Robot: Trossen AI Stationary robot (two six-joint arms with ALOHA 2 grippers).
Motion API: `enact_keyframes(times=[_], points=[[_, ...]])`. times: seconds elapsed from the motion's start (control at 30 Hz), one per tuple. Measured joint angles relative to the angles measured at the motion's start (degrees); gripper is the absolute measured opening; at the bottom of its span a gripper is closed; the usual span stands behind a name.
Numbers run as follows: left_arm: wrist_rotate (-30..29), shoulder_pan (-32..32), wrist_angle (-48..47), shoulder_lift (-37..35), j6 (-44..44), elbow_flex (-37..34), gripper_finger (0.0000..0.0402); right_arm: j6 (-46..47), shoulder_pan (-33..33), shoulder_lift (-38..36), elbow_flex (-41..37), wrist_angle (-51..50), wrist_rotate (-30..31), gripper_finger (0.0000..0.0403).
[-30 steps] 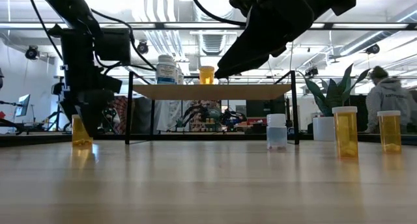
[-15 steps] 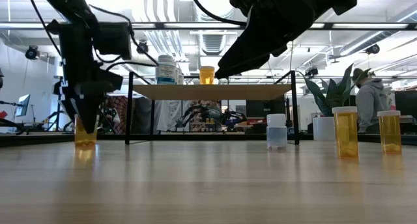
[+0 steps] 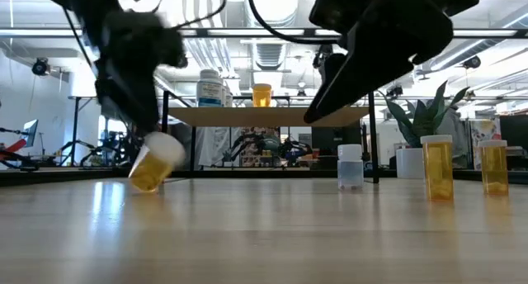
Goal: Pick and place medicine bottles onto shelf by color
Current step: Put the big orange pill bottle on the shelf aligned with the other big orange pill bottles
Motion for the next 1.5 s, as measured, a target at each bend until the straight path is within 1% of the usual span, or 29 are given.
enact_keyframes(times=[0.17,0.27,0.4,0.5,0.63,0.7,0.8,0.9,1.0,1.07,1.13,1.17,1.27,1.37,1.43,1.5], points=[[-1.95,-1.14,10.55,6.87,2.95,2.94,0.0207,2.38,-0.05,-0.02,-0.96,0.00,0.04,0.0327],[-2.25,-1.04,13.97,11.53,6.10,5.57,0.0207,3.47,-0.05,0.13,-2.11,0.59,0.44,0.0327],[-2.93,-0.23,14.37,17.40,10.21,10.37,0.0207,5.53,0.21,0.47,-4.80,3.90,2.93,0.0327],[-3.17,-0.10,14.25,20.60,11.48,13.66,0.0207,6.17,0.79,0.67,-8.05,9.58,4.46,0.0327],[-3.10,-0.22,14.41,23.75,15.64,16.49,0.0207,6.32,1.26,0.67,-11.51,16.58,4.50,0.0327],[-3.36,0.02,14.44,24.87,17.78,17.37,0.0207,6.38,1.20,0.67,-11.96,17.39,4.54,0.0327],[-2.71,0.48,12.09,25.34,20.82,19.18,0.0207,5.95,0.62,0.67,-11.96,17.82,4.61,0.0327],[-2.97,0.33,6.19,22.45,22.87,21.38,0.0207,4.20,-0.18,1.02,-11.96,19.61,4.74,0.0327],[-5.62,-0.95,-2.16,17.32,22.76,22.09,0.0207,4.13,-0.88,2.11,-11.89,23.97,4.70,0.0327],[-9.17,-2.71,-6.64,13.53,22.21,20.44,0.0207,3.82,-1.01,3.14,-11.15,25.66,4.69,0.0327],[-13.11,-4.80,-10.60,9.99,19.66,17.36,0.0207,2.06,-0.97,4.85,-9.92,27.84,4.71,0.0327],[-14.66,-5.94,-10.88,8.18,17.21,15.09,0.0207,0.94,-0.91,5.96,-9.40,28.88,4.73,0.0327],[-16.18,-7.74,-9.18,3.02,9.39,7.06,0.0207,-0.47,-0.79,10.89,-7.33,34.07,5.78,0.0326],[-16.43,-8.81,-1.45,-0.59,4.98,-2.16,0.0207,0.38,-0.81,16.38,-3.51,35.46,8.84,0.0326],[-16.41,-9.36,7.41,-2.29,4.72,-8.24,0.0207,1.68,-0.69,19.81,-0.48,34.97,11.29,0.0326],[-16.35,-9.72,17.15,-2.54,5.93,-13.65,0.0207,2.97,-0.46,23.02,2.77,35.02,12.59,0.0326]])
